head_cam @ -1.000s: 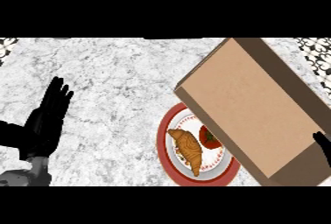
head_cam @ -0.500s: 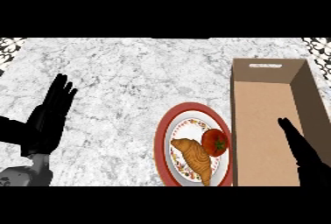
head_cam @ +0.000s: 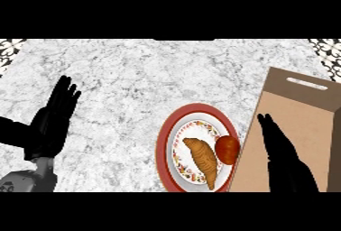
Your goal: Pick the tomato from the plate and place it in the cardboard box
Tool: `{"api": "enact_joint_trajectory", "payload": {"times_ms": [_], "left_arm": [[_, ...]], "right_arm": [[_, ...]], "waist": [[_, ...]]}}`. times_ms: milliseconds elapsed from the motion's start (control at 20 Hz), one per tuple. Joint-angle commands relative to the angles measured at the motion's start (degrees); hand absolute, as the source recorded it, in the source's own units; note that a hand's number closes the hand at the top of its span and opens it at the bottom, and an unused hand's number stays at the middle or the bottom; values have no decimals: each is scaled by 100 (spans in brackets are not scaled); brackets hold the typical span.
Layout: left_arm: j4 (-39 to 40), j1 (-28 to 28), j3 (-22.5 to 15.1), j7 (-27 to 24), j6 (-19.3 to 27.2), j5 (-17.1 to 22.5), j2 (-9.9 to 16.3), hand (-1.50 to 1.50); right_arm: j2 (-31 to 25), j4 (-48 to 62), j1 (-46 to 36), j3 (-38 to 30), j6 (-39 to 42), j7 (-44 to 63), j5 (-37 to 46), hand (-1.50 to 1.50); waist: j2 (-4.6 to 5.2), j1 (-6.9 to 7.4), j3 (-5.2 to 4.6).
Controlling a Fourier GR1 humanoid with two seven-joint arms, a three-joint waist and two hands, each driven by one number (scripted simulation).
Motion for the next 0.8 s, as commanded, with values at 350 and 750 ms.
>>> {"api": "enact_joint_trajectory", "payload": {"times_ms": [350, 750], "left_arm": [[-49, 188, 123, 11, -221, -259, -279, 0], [154, -47, 612, 159, -550, -256, -245, 0]], "right_arm": [[1022, 946, -390, -259, 286, 212, 548, -150], [1568, 1604, -499, -218, -63, 7, 871, -150]], "waist": [[17, -2, 31], [21, 4, 31]]}}
